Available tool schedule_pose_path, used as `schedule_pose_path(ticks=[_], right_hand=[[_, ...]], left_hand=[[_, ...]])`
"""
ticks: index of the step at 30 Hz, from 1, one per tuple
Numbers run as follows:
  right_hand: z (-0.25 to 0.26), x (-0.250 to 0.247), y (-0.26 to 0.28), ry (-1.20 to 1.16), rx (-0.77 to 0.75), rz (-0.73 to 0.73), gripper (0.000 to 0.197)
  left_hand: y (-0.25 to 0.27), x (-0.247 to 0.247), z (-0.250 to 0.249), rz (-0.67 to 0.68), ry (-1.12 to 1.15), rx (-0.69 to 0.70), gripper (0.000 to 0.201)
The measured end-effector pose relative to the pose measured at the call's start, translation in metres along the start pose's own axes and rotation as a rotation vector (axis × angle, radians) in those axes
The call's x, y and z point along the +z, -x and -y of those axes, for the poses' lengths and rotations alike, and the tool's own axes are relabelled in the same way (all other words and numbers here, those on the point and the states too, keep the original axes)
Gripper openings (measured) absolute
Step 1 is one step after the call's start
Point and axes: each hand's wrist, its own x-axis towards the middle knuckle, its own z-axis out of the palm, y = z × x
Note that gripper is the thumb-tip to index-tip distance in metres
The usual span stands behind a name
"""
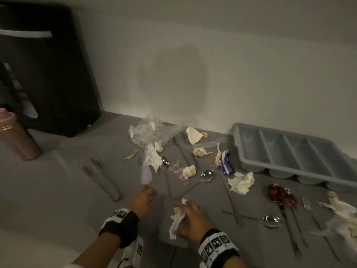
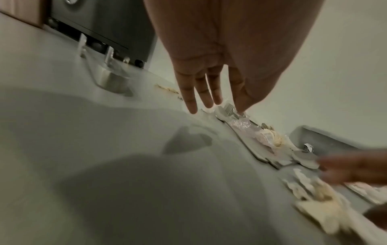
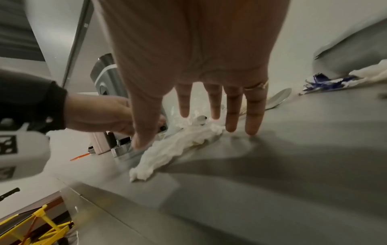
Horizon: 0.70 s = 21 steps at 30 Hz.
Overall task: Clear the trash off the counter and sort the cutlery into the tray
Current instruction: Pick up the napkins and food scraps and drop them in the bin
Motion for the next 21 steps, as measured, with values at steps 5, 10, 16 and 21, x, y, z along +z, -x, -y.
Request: schedule_pose_path(ticks=[5, 10, 16, 21], right_hand=[[0.005, 0.016, -0.020, 0.054, 0.098, -0.057, 0.028], [0.006, 0.014, -0.032, -0.133, 0.229, -0.062, 0.028], [0.012, -0.018, -0.041, -0.345, 0.300, -0.196, 0.043], [0.033, -0.061, -0.089, -0.232, 0.209, -0.272, 0.018]], left_hand=[[-0.050, -0.022, 0.000, -0.028, -0.074, -0.012, 0.042], [-0.109, -0.040, 0.012, -0.043, -0.026, 0.007, 0.060], [-0.148, -0.034, 0.016, 0.134, -0.158, -0.035, 0.085], [-0.145, -0.033, 0.018, 0.197, -0.300, -0.001, 0.056]])
